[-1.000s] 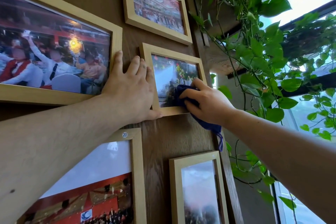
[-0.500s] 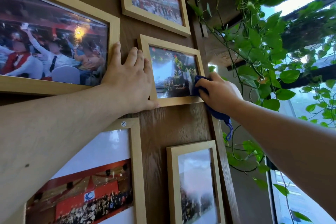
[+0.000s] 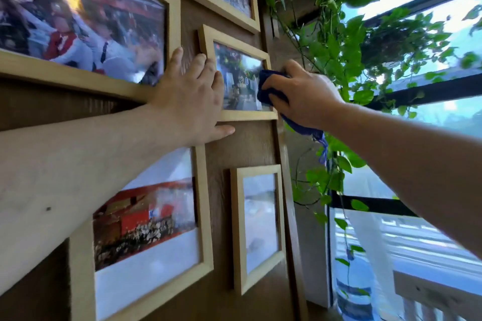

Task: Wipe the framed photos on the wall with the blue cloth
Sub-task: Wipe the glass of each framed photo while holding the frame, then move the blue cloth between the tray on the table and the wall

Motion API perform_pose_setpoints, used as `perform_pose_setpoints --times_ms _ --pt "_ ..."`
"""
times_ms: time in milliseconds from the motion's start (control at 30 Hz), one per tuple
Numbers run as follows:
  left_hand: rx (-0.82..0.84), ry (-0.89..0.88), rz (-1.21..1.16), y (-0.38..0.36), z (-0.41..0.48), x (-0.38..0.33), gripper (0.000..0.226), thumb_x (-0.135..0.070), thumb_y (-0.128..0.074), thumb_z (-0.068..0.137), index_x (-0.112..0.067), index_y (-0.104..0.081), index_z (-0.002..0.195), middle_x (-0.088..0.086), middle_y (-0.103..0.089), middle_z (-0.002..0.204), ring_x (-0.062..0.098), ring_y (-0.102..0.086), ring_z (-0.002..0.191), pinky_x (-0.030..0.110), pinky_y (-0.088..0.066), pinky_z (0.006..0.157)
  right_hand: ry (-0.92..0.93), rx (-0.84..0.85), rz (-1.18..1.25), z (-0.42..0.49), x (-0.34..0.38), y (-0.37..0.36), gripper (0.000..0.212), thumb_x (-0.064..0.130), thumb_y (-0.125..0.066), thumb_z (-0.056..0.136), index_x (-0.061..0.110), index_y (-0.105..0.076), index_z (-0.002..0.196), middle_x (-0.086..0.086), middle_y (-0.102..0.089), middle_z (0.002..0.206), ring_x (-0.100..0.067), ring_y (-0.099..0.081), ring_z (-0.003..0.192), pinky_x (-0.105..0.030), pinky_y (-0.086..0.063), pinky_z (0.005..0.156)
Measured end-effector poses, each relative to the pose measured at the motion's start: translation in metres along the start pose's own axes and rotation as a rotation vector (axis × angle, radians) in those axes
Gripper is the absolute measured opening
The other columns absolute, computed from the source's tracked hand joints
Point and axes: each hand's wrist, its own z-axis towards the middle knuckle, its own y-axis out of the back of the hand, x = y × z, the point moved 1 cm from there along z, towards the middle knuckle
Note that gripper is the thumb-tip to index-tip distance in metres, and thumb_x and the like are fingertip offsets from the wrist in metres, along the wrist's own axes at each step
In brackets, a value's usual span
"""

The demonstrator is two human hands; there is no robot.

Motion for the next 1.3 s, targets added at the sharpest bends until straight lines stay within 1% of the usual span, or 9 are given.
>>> perform_pose_setpoints --times_ms 267,367,500,600,767,900,1033,1133,1300 --pt "-0.086 -0.153 -0.316 0.021 -0.054 -0.024 0.096 -0.074 -0.029 0.082 -0.003 -0.021 0.146 0.020 -0.023 0.155 0.033 -0.018 0.143 0.054 -0.019 0.115 -0.052 0.140 -0.137 -0.058 0.026 0.072 0.028 0.036 -0.048 0.093 0.024 -0.057 0.116 -0.013 -0.050 0.113 -0.037 -0.058 0.067 -0.035 -0.039 0.055" --pt "-0.143 -0.206 -0.438 0.030 -0.070 -0.041 0.095 -0.073 -0.031 0.081 -0.002 -0.027 0.144 0.020 -0.031 0.152 0.034 -0.026 0.140 0.053 -0.024 0.113 -0.044 0.197 -0.183 -0.089 0.037 0.097 0.028 0.035 -0.048 0.093 0.022 -0.058 0.115 -0.014 -0.051 0.109 -0.036 -0.058 0.061 -0.033 -0.038 0.052" --pt "-0.172 -0.272 -0.588 0.052 -0.089 -0.074 0.094 -0.070 -0.039 0.081 -0.002 -0.026 0.145 0.020 -0.031 0.153 0.034 -0.025 0.141 0.054 -0.022 0.114 -0.061 0.286 -0.244 -0.135 0.043 0.140 0.025 0.035 -0.050 0.091 0.021 -0.060 0.110 -0.013 -0.054 0.104 -0.034 -0.054 0.052 -0.031 -0.039 0.048" --pt "-0.193 -0.329 -0.687 0.075 -0.102 -0.102 0.094 -0.070 -0.040 0.079 -0.001 -0.031 0.143 0.021 -0.036 0.150 0.036 -0.031 0.138 0.056 -0.026 0.112 -0.078 0.325 -0.287 -0.172 0.041 0.177 0.030 0.036 -0.043 0.090 0.020 -0.062 0.106 -0.013 -0.055 0.099 -0.032 -0.050 0.048 -0.032 -0.042 0.045" --pt "-0.270 -0.450 -0.883 0.128 -0.117 -0.153 0.084 -0.067 -0.034 0.082 -0.001 -0.043 0.134 0.021 -0.052 0.136 0.037 -0.047 0.125 0.056 -0.041 0.100 -0.142 0.410 -0.372 -0.240 0.028 0.243 0.034 0.037 -0.040 0.090 0.017 -0.063 0.106 -0.016 -0.057 0.097 -0.033 -0.049 0.046 -0.035 -0.046 0.043" --pt "-0.378 -0.553 -1.008 0.192 -0.131 -0.199 0.079 -0.064 -0.040 0.085 -0.002 -0.044 0.134 0.020 -0.054 0.133 0.036 -0.050 0.122 0.052 -0.044 0.100 -0.229 0.453 -0.487 -0.308 0.015 0.311 0.032 0.035 -0.044 0.091 0.019 -0.058 0.116 -0.013 -0.056 0.100 -0.035 -0.051 0.049 -0.035 -0.045 0.042" --pt "-0.401 -0.587 -1.102 0.226 -0.143 -0.232 0.078 -0.061 -0.043 0.086 0.001 -0.046 0.132 0.023 -0.054 0.130 0.039 -0.051 0.118 0.052 -0.043 0.099 -0.279 0.541 -0.549 -0.355 0.012 0.349 0.041 0.037 -0.044 0.092 0.021 -0.048 0.130 -0.008 -0.057 0.101 -0.034 -0.059 0.058 -0.035 -0.045 0.041" --pt "-0.454 -0.664 -1.184 0.278 -0.161 -0.271 0.075 -0.058 -0.047 0.085 0.002 -0.049 0.130 0.022 -0.057 0.127 0.038 -0.053 0.115 0.049 -0.046 0.097 -0.306 0.608 -0.622 -0.409 0.004 0.401 0.043 0.038 -0.047 0.091 0.021 -0.049 0.131 -0.006 -0.058 0.101 -0.029 -0.062 0.064 -0.033 -0.045 0.040" --pt "-0.476 -0.788 -1.307 0.352 -0.198 -0.336 0.074 -0.057 -0.047 0.084 0.001 -0.052 0.128 0.021 -0.058 0.128 0.037 -0.055 0.116 0.049 -0.045 0.100 -0.453 0.720 -0.624 -0.490 0.009 0.475 0.043 0.039 -0.039 0.090 0.020 -0.052 0.127 -0.009 -0.059 0.103 -0.034 -0.063 0.063 -0.040 -0.050 0.044"
